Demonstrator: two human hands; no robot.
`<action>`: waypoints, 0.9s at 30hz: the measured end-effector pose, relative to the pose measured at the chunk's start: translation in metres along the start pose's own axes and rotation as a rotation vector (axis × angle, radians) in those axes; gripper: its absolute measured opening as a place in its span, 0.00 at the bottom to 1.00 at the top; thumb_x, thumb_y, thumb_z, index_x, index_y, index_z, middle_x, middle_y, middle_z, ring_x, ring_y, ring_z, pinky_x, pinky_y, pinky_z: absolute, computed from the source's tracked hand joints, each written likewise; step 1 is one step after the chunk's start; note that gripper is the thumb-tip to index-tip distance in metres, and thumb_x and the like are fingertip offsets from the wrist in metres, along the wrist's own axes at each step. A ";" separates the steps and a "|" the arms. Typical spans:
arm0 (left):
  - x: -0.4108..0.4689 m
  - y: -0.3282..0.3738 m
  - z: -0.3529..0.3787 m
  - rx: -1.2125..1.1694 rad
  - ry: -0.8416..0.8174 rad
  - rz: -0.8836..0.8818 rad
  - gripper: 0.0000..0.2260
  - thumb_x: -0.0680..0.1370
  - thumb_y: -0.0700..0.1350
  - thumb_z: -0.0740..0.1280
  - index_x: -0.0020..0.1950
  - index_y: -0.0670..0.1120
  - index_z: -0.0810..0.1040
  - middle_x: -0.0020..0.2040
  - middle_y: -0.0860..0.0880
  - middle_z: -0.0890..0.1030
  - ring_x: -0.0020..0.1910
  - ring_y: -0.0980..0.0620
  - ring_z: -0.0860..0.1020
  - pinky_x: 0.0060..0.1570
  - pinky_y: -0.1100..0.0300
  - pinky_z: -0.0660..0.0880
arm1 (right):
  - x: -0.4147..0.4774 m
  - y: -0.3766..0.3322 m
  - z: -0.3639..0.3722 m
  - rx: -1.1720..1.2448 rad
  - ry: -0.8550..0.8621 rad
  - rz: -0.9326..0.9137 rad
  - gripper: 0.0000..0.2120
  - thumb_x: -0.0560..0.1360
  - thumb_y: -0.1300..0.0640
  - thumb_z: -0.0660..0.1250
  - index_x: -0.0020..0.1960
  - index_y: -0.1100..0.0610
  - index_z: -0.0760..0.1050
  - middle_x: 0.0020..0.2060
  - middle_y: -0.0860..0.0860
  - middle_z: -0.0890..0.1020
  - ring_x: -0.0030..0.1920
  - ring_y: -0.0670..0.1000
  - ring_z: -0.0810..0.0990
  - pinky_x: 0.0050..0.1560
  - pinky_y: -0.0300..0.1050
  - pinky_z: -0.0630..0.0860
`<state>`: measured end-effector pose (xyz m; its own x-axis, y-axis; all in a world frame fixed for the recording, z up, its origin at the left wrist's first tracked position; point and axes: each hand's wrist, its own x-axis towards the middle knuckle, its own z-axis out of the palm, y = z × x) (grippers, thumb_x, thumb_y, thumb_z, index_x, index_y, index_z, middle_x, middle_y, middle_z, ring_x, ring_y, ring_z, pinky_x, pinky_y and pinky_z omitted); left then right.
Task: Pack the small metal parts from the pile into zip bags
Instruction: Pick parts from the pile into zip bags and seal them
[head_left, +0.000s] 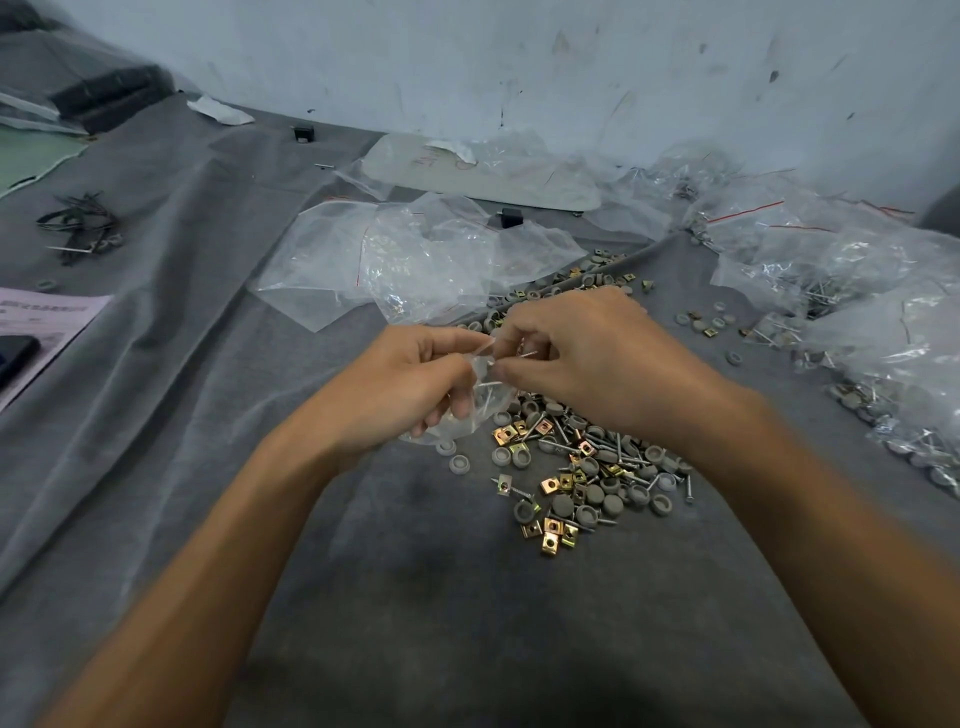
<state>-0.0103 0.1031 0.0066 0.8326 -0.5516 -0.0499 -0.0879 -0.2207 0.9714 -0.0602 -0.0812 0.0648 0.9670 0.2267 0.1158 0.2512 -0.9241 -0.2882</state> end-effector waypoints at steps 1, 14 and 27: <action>0.000 0.000 0.000 -0.008 0.006 0.000 0.19 0.78 0.36 0.61 0.59 0.58 0.80 0.31 0.48 0.79 0.25 0.57 0.69 0.25 0.65 0.67 | 0.000 0.001 0.000 0.003 0.012 -0.005 0.06 0.78 0.47 0.70 0.50 0.47 0.83 0.39 0.42 0.82 0.41 0.42 0.76 0.45 0.44 0.69; 0.001 0.003 -0.009 -0.149 0.118 -0.007 0.17 0.79 0.35 0.60 0.59 0.50 0.82 0.29 0.49 0.75 0.25 0.55 0.67 0.23 0.62 0.65 | -0.009 0.037 -0.004 0.194 0.041 0.078 0.02 0.78 0.48 0.71 0.49 0.44 0.81 0.42 0.38 0.82 0.44 0.34 0.79 0.44 0.33 0.75; 0.004 0.000 -0.009 -0.166 0.094 -0.001 0.18 0.78 0.34 0.60 0.60 0.50 0.81 0.29 0.48 0.75 0.25 0.55 0.68 0.22 0.64 0.65 | -0.024 0.059 0.042 -0.256 -0.297 0.195 0.08 0.77 0.44 0.71 0.52 0.46 0.77 0.48 0.44 0.76 0.51 0.51 0.77 0.49 0.49 0.76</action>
<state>-0.0021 0.1083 0.0090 0.8806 -0.4724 -0.0369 -0.0020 -0.0817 0.9967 -0.0667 -0.1278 0.0049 0.9748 0.0845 -0.2066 0.0803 -0.9964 -0.0285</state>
